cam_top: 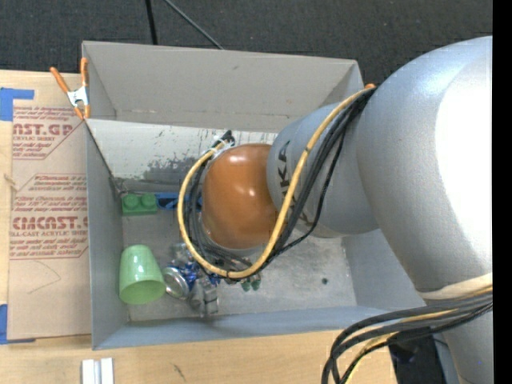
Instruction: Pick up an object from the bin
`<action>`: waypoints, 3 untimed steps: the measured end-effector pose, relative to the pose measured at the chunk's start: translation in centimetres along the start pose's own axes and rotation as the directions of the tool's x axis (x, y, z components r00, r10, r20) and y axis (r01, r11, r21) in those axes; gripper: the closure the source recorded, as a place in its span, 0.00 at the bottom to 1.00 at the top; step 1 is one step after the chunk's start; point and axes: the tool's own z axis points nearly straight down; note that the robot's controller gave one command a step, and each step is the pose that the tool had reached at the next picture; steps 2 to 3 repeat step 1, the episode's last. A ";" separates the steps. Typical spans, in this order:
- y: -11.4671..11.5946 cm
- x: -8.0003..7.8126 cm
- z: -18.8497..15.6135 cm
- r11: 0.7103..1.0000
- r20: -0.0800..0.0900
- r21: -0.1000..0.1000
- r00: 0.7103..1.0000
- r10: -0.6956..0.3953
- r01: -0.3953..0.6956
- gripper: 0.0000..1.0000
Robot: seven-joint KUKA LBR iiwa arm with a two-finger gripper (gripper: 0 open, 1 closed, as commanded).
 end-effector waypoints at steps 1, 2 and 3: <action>1.2 -1.6 -13.9 0.999 0.008 0.001 0.999 0.036 -0.036 1.00; 1.2 -1.6 -13.9 0.999 0.008 0.001 0.999 0.036 -0.036 1.00; 1.2 -1.6 -13.9 0.999 0.008 0.001 0.999 0.036 -0.036 1.00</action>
Offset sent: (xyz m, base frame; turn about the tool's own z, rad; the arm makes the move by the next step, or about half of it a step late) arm 0.0083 0.0153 0.1346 0.0358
